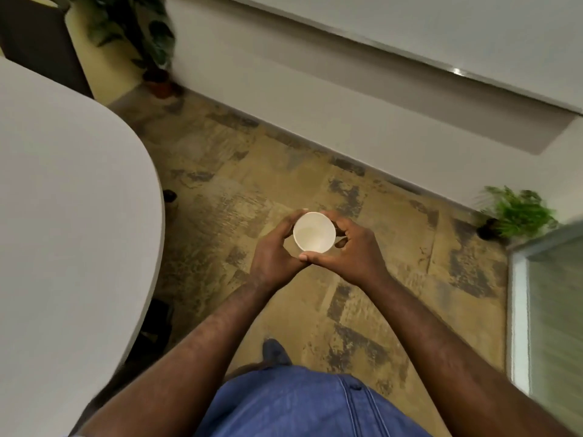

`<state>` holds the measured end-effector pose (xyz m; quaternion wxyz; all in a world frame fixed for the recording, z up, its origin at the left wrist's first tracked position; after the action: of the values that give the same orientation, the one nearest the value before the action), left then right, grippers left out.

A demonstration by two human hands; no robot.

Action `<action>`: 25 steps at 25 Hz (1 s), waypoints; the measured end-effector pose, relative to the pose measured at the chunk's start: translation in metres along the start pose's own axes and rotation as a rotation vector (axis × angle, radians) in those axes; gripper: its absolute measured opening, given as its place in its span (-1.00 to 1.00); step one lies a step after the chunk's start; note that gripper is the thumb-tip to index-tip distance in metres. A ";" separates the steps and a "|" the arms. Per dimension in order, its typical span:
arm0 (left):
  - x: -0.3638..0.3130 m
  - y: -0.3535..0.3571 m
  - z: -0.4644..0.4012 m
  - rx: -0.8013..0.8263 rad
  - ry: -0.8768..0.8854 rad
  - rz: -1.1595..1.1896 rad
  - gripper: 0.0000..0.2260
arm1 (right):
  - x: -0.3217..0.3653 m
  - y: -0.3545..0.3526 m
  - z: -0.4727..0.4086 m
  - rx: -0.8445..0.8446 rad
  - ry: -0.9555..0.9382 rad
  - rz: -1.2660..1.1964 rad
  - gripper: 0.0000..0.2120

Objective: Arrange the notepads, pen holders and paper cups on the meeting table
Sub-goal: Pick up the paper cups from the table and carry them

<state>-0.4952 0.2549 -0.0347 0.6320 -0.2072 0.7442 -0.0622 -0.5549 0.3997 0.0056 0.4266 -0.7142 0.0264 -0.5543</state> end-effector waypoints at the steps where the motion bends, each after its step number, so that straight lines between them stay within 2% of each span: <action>1: 0.007 -0.015 -0.022 -0.016 -0.003 -0.012 -0.36 | 0.004 0.003 -0.030 0.006 -0.015 -0.007 -0.16; 10: 0.078 -0.133 -0.143 -0.210 -0.167 -0.055 -0.33 | 0.042 0.060 -0.238 0.160 -0.179 -0.010 -0.17; 15: 0.133 -0.191 -0.223 -0.342 -0.269 -0.095 -0.30 | 0.052 0.095 -0.371 0.302 -0.290 -0.017 -0.09; 19: 0.160 -0.237 -0.290 -0.453 -0.343 -0.112 -0.27 | 0.065 0.114 -0.476 0.419 -0.355 -0.026 -0.12; 25: 0.201 -0.308 -0.342 -0.612 -0.438 -0.123 -0.24 | 0.101 0.162 -0.587 0.606 -0.458 -0.003 -0.08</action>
<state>-0.7781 -0.1599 -0.0437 0.6799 -0.4391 0.5619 0.1708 -0.9232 -0.0955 -0.0075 0.6125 -0.6611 -0.2359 -0.3636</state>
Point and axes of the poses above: each hand's wrist, its own z-axis away from the middle knuckle, its own y-axis out of the palm, x = y × z, the point moved 6 cm from there along -z, towards the middle knuckle, and after that the axes turned 8 degrees about x, right-handed, at the moved point
